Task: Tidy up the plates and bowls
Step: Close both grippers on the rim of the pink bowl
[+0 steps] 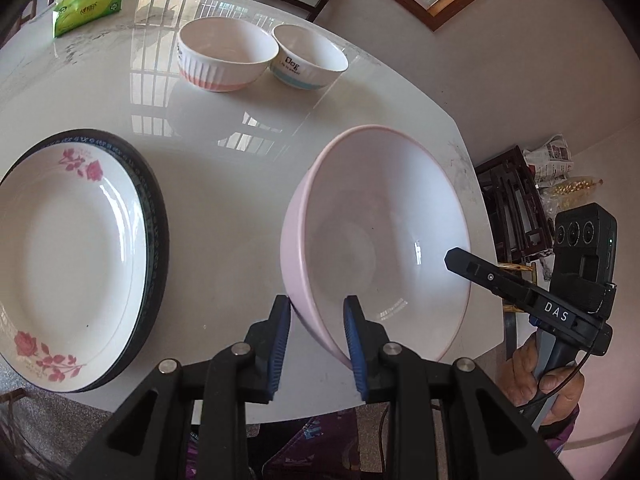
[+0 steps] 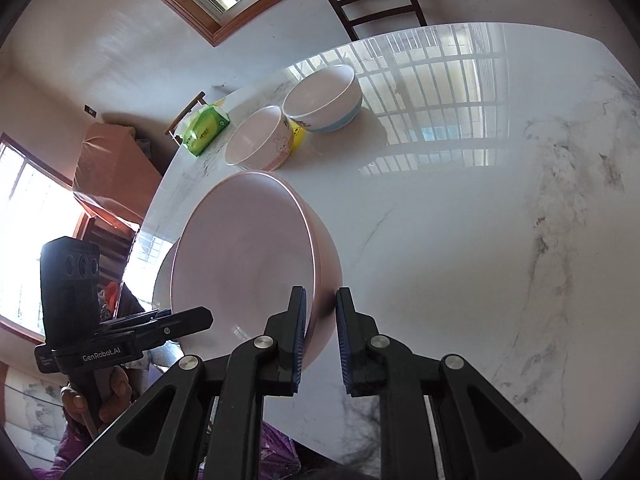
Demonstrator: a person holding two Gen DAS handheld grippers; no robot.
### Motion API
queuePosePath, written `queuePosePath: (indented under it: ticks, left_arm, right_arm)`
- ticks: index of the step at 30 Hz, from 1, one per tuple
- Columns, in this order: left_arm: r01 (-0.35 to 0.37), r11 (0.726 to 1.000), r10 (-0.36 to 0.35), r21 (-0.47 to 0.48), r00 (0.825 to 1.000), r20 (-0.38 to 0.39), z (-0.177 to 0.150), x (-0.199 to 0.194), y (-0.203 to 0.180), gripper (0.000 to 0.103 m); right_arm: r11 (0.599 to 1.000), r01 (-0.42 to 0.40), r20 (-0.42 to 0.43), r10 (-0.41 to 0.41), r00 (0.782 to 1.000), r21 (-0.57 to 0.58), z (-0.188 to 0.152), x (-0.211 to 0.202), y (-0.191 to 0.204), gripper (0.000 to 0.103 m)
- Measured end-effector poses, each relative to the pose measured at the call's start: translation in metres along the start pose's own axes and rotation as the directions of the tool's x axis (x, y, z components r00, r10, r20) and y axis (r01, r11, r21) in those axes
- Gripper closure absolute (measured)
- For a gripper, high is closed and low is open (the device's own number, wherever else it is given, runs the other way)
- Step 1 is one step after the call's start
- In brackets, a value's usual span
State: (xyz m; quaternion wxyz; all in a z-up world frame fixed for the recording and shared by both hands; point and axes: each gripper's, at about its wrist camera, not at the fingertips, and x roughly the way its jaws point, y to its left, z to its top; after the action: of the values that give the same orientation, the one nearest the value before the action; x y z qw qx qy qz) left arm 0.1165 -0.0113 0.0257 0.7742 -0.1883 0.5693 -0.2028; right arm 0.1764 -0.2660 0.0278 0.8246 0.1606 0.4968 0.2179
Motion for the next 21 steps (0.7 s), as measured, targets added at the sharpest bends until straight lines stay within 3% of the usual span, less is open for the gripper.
queuePosePath:
  ticks: [9,21]
  left_arm:
    - [-0.044,0.998,0.044,0.052,0.999,0.010,-0.029,-0.014,0.022,0.075]
    - [-0.067,0.996,0.064,0.055,0.997,0.042,-0.028,-0.011,0.034,0.076]
  right_arm:
    - [1.000,-0.007,-0.035,0.007,0.999,0.001,-0.041,0.008,0.013,0.087]
    - [0.999,-0.001,-0.058,0.003,0.998,0.035,-0.045,0.026,0.009,0.085]
